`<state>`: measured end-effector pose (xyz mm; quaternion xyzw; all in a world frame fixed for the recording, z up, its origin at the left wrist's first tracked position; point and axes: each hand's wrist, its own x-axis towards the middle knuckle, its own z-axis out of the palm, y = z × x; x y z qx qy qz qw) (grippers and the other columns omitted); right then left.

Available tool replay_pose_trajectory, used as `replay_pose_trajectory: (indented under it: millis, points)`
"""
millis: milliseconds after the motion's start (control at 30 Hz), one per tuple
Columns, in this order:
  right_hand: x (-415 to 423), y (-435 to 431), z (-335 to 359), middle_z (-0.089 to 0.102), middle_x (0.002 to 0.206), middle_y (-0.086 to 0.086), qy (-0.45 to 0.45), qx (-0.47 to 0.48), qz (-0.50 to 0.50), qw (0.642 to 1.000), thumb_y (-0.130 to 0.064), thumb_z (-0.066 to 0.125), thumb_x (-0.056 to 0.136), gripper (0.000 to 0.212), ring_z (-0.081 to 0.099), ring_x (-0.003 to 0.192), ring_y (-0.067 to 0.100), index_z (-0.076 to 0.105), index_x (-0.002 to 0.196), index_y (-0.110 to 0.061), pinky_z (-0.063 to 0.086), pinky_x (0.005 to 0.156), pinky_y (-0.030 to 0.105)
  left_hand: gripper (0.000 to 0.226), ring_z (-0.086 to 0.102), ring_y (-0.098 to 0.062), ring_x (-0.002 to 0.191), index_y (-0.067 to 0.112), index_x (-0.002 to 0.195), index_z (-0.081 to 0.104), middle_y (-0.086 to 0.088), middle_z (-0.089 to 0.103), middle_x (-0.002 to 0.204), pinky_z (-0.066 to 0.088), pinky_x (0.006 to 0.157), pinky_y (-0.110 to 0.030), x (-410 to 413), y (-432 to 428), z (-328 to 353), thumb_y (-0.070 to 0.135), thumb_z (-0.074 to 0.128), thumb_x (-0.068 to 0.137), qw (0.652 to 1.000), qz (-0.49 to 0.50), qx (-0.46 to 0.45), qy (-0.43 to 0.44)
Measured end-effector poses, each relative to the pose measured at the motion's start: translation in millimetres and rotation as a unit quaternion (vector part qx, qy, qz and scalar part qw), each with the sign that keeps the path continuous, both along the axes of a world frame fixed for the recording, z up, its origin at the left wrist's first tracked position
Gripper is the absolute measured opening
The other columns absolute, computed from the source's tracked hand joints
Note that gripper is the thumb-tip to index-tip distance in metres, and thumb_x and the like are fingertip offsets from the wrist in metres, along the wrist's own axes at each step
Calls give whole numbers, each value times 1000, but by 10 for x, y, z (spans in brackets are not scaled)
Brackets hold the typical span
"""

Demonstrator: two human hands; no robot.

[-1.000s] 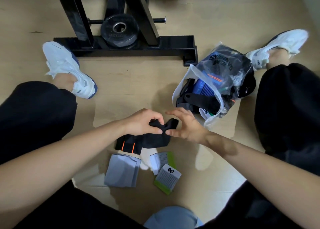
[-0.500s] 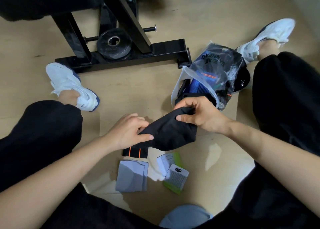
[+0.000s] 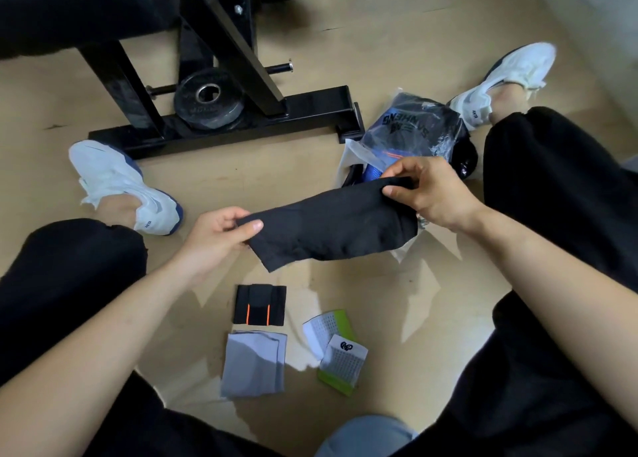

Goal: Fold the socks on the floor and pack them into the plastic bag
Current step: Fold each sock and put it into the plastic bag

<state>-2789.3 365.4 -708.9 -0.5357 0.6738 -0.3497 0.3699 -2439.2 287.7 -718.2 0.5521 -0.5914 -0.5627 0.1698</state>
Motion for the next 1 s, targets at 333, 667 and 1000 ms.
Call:
replay_pose_trajectory:
  millis: [333,667,1000]
  points:
    - [302,85,25,69,70,-5,-162,39,-40,985,-7,70,91,10,62,62,10,68,83,-14,53,54,28,13,68,-17,83,13,96,70,-20,72,103,59,72,-42,-209,73,149,26,68,96,989,145,-37,6]
    - [769,175,-50,73,102,22,-304,67,-32,950,-11,68,91,13,67,91,27,72,103,-7,51,91,59,5,62,-12,74,21,93,73,-6,65,86,58,57,-26,-603,429,213,16,72,92,997,44,-60,25]
    - [925,245,-29,74,110,16,-317,73,12,945,-13,66,95,24,69,100,23,69,117,-7,57,90,46,14,66,-14,77,20,102,75,-13,70,92,61,67,-27,-792,608,265,10,71,92,996,30,-26,84]
